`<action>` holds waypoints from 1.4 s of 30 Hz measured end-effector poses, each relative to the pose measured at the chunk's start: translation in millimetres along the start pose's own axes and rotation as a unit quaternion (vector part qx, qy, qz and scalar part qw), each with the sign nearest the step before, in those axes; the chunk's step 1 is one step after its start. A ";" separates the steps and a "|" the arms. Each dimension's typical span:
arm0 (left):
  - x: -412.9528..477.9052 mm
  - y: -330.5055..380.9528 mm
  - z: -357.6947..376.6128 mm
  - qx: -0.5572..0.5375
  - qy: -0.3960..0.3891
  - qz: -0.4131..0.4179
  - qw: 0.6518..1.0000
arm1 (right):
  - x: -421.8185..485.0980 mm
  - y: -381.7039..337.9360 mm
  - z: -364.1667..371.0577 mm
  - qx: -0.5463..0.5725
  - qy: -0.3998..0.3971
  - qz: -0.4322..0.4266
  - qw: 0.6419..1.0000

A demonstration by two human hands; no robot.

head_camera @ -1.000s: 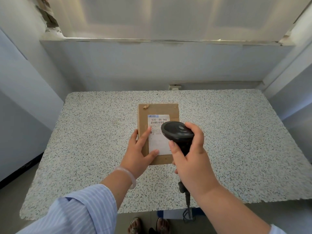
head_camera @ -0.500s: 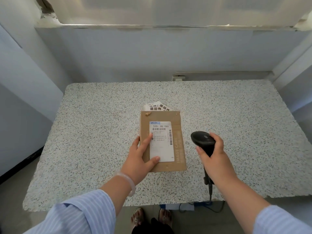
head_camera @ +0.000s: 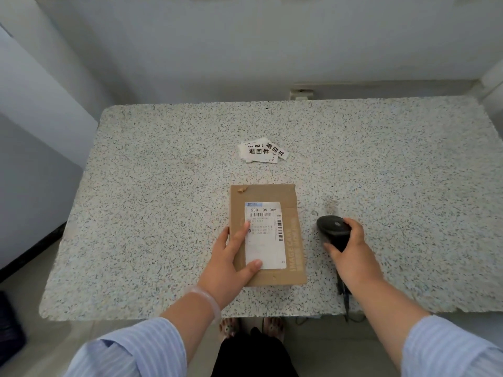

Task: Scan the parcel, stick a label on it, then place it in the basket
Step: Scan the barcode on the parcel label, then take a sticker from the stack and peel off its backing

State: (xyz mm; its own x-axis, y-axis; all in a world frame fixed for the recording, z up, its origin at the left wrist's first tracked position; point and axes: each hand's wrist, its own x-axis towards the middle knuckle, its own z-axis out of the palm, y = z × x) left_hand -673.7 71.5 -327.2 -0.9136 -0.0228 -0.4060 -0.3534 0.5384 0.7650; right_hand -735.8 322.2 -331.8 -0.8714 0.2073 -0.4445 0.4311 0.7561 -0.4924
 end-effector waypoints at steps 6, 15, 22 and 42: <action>2.4 -5.2 0.0 0.027 -0.029 -0.009 0.999 | 6.2 2.5 0.9 0.014 -0.005 0.007 1.000; 8.7 -0.5 -23.6 0.048 -0.009 -0.028 0.998 | 7.9 -22.2 -19.9 -0.081 0.092 -0.044 0.992; 86.3 29.9 -68.1 0.072 0.091 0.036 0.993 | 84.7 -109.7 -17.3 -0.110 0.033 -0.171 0.978; 212.9 25.7 -69.4 0.148 0.014 0.040 0.988 | 216.0 -163.7 54.3 -0.105 0.031 -0.152 0.982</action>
State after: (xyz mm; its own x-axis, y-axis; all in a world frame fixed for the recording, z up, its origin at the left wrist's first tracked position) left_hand -891.2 22.0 -359.2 -0.9430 0.0097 -0.3325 -0.2082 0.7623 0.6128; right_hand -981.8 209.5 -387.9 -0.9679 -0.0151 -0.2510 0.0966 0.8993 -0.4265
